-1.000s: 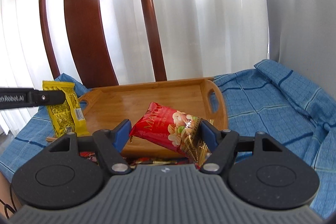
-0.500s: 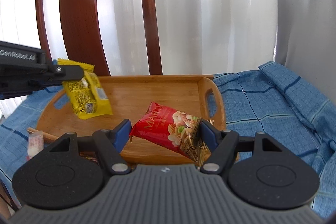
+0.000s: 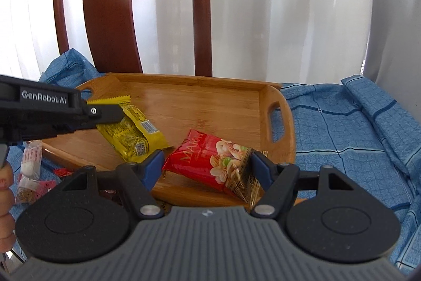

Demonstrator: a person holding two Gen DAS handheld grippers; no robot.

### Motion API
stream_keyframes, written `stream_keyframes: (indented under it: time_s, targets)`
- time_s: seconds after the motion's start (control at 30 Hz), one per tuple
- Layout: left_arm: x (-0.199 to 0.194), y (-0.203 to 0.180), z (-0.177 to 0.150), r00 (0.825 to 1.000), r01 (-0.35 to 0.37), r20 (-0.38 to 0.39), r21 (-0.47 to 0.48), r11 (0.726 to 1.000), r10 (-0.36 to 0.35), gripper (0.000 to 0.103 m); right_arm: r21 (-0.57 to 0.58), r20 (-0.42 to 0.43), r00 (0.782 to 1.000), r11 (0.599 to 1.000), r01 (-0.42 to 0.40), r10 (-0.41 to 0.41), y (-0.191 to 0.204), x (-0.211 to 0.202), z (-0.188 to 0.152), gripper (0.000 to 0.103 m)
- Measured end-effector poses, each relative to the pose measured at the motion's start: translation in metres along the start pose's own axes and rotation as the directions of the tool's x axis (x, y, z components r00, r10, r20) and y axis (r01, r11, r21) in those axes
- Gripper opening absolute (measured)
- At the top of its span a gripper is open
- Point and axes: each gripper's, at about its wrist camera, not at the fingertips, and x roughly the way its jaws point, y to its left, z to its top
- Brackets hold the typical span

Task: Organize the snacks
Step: 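Lift both packets and lower them into the bamboo tray, opening both grippers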

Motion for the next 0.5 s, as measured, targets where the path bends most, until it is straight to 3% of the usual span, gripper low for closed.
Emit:
stream_keyframes:
  time_s: [0.5]
  targets:
    - [0.0058,-0.0031,-0.0057,0.996,-0.057,-0.068,0.046,0.997,0.06,0.013,-0.019,-0.018,0.997,0.997,-0.075,0.074,-0.0052,0.0091,0.0009,0.074]
